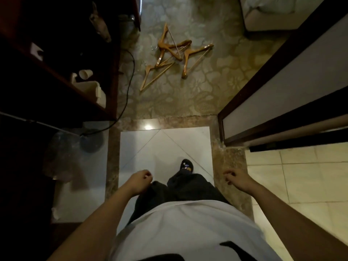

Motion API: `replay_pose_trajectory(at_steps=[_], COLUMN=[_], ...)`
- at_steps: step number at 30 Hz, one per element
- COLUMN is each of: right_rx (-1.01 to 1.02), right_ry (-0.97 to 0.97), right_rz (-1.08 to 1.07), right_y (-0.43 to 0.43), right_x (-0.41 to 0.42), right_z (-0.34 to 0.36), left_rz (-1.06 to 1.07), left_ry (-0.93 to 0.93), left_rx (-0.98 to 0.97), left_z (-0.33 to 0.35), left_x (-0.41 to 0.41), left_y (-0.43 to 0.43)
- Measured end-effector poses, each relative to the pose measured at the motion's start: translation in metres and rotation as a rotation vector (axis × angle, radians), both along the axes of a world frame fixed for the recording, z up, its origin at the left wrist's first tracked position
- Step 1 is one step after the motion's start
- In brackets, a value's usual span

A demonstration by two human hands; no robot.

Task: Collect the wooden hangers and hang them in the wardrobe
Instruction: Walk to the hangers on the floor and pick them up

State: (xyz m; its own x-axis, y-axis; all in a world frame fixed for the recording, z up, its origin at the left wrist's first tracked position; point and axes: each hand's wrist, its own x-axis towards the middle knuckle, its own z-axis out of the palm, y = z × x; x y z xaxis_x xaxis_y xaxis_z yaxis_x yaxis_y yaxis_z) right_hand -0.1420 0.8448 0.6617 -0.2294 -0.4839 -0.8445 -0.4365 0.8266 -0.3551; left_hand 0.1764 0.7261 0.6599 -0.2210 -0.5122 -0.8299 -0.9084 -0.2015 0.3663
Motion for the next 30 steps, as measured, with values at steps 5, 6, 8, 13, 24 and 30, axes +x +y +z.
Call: replay_pose_trajectory(at_steps=[5, 6, 8, 13, 24, 30], right_rx=[0.018, 0.025, 0.043, 0.038, -0.096, -0.179], right_ry=[0.049, 0.047, 0.031, 0.007, -0.063, -0.063], right_rz=[-0.034, -0.039, -0.026, 0.058, 0.291, 0.267], right_y=[-0.046, -0.058, -0.083, -0.171, -0.454, -0.557], right_x=[-0.061, -0.069, -0.080, -0.096, -0.101, -0.150], right_z=[0.003, 0.002, -0.001, -0.019, 0.012, 0.023], left_rz=[0.019, -0.003, -0.024, 0.049, 0.194, 0.205], left_ry=[0.152, 0.159, 0.161, 0.097, -0.088, 0.006], left_rx=[-0.017, -0.013, -0.003, 0.016, 0.057, -0.008], left_z=[0.013, 0.014, 0.013, -0.001, -0.014, -0.005], left_x=[-0.102, -0.115, -0.130, -0.126, -0.095, -0.172], left_y=[-0.070, -0.083, -0.109, -0.181, -0.373, -0.486])
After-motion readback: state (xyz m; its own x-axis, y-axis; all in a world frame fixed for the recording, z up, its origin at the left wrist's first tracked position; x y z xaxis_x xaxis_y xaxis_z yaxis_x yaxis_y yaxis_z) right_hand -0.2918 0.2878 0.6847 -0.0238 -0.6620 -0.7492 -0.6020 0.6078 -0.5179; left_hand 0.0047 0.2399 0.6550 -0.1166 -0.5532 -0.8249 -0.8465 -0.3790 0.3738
